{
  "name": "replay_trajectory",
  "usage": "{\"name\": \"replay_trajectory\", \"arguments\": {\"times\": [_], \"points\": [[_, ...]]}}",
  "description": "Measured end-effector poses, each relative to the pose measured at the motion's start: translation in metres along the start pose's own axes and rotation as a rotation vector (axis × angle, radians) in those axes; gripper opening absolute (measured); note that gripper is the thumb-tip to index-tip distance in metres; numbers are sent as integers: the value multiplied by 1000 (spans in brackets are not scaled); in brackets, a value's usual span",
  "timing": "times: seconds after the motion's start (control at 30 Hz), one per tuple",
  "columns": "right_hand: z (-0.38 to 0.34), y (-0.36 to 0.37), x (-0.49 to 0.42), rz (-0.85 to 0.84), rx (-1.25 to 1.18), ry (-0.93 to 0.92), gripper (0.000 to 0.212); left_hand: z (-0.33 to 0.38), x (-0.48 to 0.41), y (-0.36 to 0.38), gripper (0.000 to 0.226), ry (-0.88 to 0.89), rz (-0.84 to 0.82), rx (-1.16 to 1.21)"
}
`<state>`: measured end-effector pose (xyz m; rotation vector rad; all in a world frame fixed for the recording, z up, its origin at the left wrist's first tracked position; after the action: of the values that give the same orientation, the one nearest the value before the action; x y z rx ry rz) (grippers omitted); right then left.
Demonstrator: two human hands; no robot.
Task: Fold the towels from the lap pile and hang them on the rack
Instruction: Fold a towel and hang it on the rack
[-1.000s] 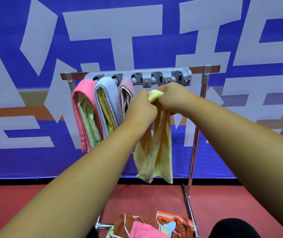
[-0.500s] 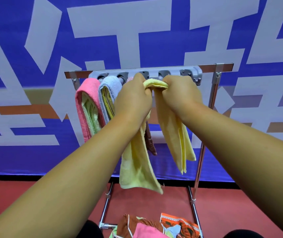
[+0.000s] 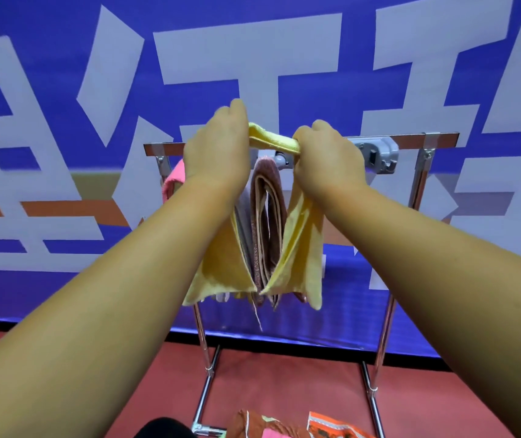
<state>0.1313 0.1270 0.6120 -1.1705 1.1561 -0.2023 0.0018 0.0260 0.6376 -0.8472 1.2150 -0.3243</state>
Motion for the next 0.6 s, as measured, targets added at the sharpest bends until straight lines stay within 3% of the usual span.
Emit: {"name": "replay_trajectory", "arguments": {"times": [0.27,0.43,0.6], "points": [[5,24,-15,-70,138,-1,20,-1,-17,29,30,77,-101,32],[3,33,-8,-86,186,-143,35,-5,-13,50,29,154,-131,-16],[5,50,0,-109,257,-174,48,-13,-9,66,27,185,-157,-3]]}}
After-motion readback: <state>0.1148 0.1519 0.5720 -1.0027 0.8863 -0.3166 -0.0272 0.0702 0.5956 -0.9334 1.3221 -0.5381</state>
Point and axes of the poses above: each hand's wrist, its own x-axis away from the middle knuckle, its own y-axis out of the palm, z = x × y, the point moved 1 cm from there along -x, towards the middle knuckle, and after that the axes turned 8 degrees about -z, right-handed, at the moved point
